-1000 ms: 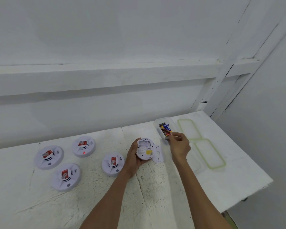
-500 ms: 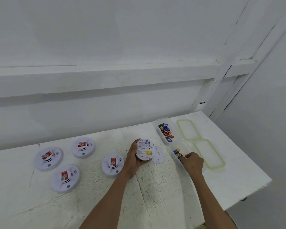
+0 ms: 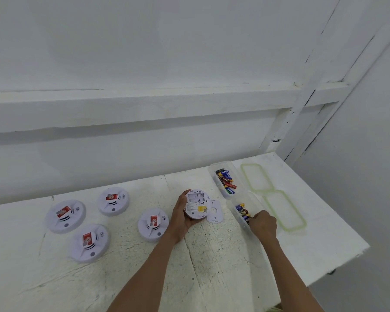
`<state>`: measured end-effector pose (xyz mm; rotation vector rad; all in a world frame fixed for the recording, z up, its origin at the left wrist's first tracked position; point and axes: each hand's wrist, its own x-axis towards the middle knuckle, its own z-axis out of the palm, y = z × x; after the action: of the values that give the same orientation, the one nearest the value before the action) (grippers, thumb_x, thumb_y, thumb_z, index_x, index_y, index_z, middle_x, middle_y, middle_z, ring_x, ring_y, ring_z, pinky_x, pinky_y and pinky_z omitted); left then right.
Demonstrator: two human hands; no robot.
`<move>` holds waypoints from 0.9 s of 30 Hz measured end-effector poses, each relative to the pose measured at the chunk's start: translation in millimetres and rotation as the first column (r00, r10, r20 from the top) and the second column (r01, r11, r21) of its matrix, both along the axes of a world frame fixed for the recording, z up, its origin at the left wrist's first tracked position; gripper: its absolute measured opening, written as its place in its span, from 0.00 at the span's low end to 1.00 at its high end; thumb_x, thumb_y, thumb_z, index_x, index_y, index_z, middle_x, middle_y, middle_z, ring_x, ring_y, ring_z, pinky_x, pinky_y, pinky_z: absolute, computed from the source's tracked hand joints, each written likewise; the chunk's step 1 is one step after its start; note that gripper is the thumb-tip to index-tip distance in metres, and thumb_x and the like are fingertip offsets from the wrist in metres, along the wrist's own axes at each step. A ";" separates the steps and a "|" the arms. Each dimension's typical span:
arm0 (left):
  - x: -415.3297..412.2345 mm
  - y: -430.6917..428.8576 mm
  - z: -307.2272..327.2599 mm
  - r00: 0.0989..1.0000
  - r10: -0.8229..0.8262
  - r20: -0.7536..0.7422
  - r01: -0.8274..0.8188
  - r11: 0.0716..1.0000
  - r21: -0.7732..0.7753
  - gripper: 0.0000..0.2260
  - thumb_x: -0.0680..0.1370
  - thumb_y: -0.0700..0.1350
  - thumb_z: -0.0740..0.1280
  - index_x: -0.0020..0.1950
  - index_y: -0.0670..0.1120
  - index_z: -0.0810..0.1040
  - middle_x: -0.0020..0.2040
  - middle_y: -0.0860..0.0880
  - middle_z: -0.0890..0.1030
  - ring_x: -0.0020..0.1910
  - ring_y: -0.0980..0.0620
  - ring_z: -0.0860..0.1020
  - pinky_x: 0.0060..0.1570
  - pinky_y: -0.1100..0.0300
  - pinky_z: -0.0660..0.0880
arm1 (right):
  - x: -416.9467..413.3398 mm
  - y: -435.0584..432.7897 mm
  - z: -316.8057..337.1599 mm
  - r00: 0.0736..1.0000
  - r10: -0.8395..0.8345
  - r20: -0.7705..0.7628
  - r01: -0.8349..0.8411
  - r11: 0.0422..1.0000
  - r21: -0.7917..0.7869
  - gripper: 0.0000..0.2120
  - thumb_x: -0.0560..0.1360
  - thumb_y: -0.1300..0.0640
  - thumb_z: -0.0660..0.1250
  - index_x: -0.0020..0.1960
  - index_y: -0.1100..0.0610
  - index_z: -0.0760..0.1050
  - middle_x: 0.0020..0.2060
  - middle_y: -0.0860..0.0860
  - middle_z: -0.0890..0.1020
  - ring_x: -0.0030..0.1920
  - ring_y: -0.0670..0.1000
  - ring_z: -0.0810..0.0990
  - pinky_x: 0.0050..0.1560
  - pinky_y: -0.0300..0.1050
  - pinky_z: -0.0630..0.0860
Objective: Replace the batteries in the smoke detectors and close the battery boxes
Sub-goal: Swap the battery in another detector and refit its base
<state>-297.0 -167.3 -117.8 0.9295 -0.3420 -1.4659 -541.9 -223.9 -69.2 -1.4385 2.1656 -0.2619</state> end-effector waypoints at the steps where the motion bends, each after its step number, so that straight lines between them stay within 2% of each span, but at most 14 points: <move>1: 0.2 -0.2 -0.8 1.000 0.001 -0.001 -0.001 1.000 0.001 0.16 0.88 0.50 0.55 0.74 0.48 0.72 0.69 0.41 0.79 0.62 0.40 0.82 0.54 0.40 0.83 | 0.3 -0.7 0.2 1.000 0.006 0.000 -0.006 1.000 -0.007 0.05 0.75 0.62 0.65 0.46 0.62 0.70 0.45 0.60 0.76 0.43 0.59 0.75 0.32 0.41 0.64; 3: 0.4 -1.0 -1.6 1.000 0.004 0.001 -0.004 1.000 0.010 0.17 0.88 0.50 0.55 0.74 0.47 0.71 0.69 0.41 0.79 0.62 0.41 0.82 0.54 0.41 0.83 | 1.2 -1.6 1.6 1.000 0.007 0.004 -0.007 0.999 -0.047 0.06 0.75 0.62 0.65 0.50 0.62 0.71 0.47 0.60 0.75 0.46 0.60 0.77 0.37 0.42 0.67; 4: 0.5 -1.3 -1.8 1.000 0.006 -0.001 -0.006 1.000 0.014 0.17 0.87 0.50 0.55 0.74 0.47 0.71 0.69 0.41 0.79 0.62 0.40 0.82 0.53 0.41 0.83 | 1.9 -2.7 2.7 1.000 0.012 0.001 -0.012 0.998 -0.069 0.05 0.75 0.61 0.65 0.49 0.61 0.72 0.46 0.59 0.76 0.45 0.59 0.77 0.37 0.42 0.68; 9: 1.8 -3.0 -3.4 1.000 0.001 0.008 -0.002 1.000 0.028 0.17 0.87 0.50 0.56 0.75 0.50 0.72 0.70 0.42 0.80 0.65 0.38 0.80 0.58 0.37 0.80 | 12.8 -12.6 8.7 1.000 0.004 0.015 -0.001 0.973 -0.231 0.07 0.76 0.59 0.63 0.45 0.62 0.78 0.39 0.59 0.82 0.37 0.57 0.79 0.34 0.43 0.72; 13: 2.3 -5.5 -6.7 1.000 0.013 0.004 -0.013 0.999 0.046 0.19 0.87 0.51 0.56 0.77 0.49 0.70 0.71 0.42 0.79 0.67 0.37 0.79 0.60 0.36 0.79 | 26.6 -22.2 14.2 0.994 0.105 0.023 -0.090 0.929 -0.359 0.08 0.78 0.60 0.63 0.46 0.62 0.80 0.37 0.57 0.82 0.33 0.54 0.77 0.32 0.41 0.69; 17: 0.9 -7.2 -6.9 0.999 0.048 -0.010 -0.047 0.998 0.048 0.20 0.87 0.51 0.56 0.79 0.50 0.67 0.72 0.41 0.78 0.66 0.38 0.80 0.58 0.38 0.81 | 40.2 -35.1 19.7 0.974 0.225 0.016 -0.202 0.902 -0.381 0.08 0.79 0.61 0.62 0.49 0.62 0.79 0.37 0.56 0.83 0.33 0.52 0.78 0.31 0.40 0.68; 24: -2.3 -7.1 -6.5 0.997 0.073 0.024 -0.074 0.997 0.034 0.19 0.88 0.50 0.55 0.79 0.50 0.67 0.72 0.41 0.77 0.65 0.39 0.80 0.58 0.39 0.81 | 53.7 -66.9 22.7 0.923 0.374 -0.088 -0.377 0.840 -0.390 0.09 0.77 0.64 0.63 0.51 0.60 0.82 0.44 0.57 0.84 0.42 0.55 0.81 0.41 0.45 0.77; 27: -4.2 -6.8 -8.5 0.995 0.082 0.064 -0.084 0.996 0.038 0.19 0.87 0.51 0.56 0.79 0.51 0.68 0.72 0.42 0.78 0.66 0.39 0.80 0.60 0.37 0.80 | 59.1 -84.6 17.9 0.870 0.467 -0.158 -0.492 0.806 -0.329 0.13 0.78 0.65 0.60 0.55 0.60 0.82 0.48 0.58 0.83 0.47 0.57 0.81 0.44 0.45 0.75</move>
<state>-301.2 -174.1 -126.3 1.0122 -0.3162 -1.3747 -482.8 -308.5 -51.2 -2.1796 1.7740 -0.4417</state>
